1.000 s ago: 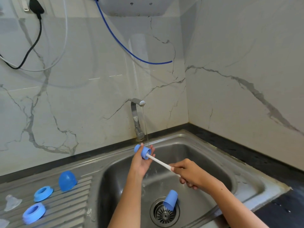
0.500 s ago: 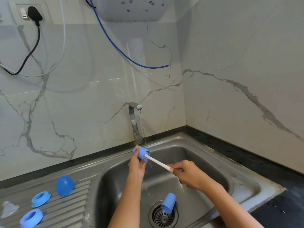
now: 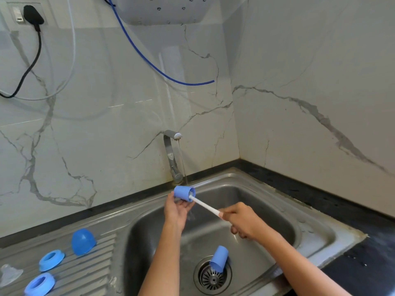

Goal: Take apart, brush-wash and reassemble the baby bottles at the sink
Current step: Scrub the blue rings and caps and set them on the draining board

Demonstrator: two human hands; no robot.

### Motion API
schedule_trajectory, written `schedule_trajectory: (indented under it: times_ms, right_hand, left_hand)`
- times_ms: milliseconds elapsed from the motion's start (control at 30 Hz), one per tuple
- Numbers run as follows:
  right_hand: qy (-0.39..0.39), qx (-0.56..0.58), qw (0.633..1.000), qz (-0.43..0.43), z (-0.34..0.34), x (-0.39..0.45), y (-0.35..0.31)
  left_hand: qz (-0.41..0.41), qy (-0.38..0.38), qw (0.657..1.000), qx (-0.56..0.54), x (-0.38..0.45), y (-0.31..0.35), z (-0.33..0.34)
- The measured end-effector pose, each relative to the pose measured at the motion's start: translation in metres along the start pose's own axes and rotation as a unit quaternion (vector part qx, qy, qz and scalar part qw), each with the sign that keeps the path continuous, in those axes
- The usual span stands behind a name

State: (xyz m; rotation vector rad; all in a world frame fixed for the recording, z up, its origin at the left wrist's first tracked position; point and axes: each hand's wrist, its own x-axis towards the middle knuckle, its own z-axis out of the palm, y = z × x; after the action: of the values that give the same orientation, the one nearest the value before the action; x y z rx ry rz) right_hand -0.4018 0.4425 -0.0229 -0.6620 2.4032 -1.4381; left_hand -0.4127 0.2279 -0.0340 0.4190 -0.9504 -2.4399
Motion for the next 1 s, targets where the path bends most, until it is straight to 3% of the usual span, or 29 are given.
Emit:
schedule_trajectory:
  times_ms: [67, 133, 233, 300, 367, 467, 567, 667, 800, 1000]
  right_hand:
    - [-0.031, 0.101, 0.992, 0.068, -0.007, 0.001, 0.002]
    - [-0.032, 0.091, 0.993, 0.074, -0.008, 0.001, 0.004]
    - [0.027, -0.113, 0.993, -0.003, -0.007, -0.001, 0.003]
    - [0.072, -0.299, 0.950, -0.054, -0.004, -0.002, 0.001]
    - [0.098, -0.357, 0.924, -0.092, 0.000, -0.002, -0.001]
    - [0.066, -0.235, 0.962, -0.124, 0.002, -0.001, 0.000]
    - [0.040, -0.100, 0.989, -0.098, 0.001, 0.004, 0.005]
    - [0.009, -0.085, 0.994, -0.062, 0.003, 0.003, 0.004]
    - [0.049, -0.364, 0.927, -0.077, 0.006, -0.003, -0.006]
    - [0.111, -0.478, 0.856, -0.163, 0.011, -0.012, -0.018]
  left_hand:
    - [-0.014, -0.051, 0.999, -0.008, -0.002, 0.003, 0.001]
    - [-0.002, -0.062, 0.998, 0.025, -0.002, 0.002, -0.001]
    - [0.012, -0.012, 0.996, 0.083, -0.005, -0.003, -0.003]
    - [0.009, 0.010, 0.996, 0.086, -0.004, -0.002, -0.002]
    - [0.005, 0.019, 0.996, 0.090, -0.002, 0.002, 0.001]
    - [0.010, 0.035, 0.997, 0.070, -0.002, 0.007, 0.001]
    - [0.016, 0.045, 0.998, 0.051, -0.002, 0.009, -0.001]
    - [0.022, 0.096, 0.991, 0.089, -0.002, 0.002, -0.004]
    - [0.025, 0.177, 0.974, 0.138, -0.006, -0.008, -0.012]
    - [-0.002, 0.207, 0.974, 0.091, -0.006, 0.003, -0.009]
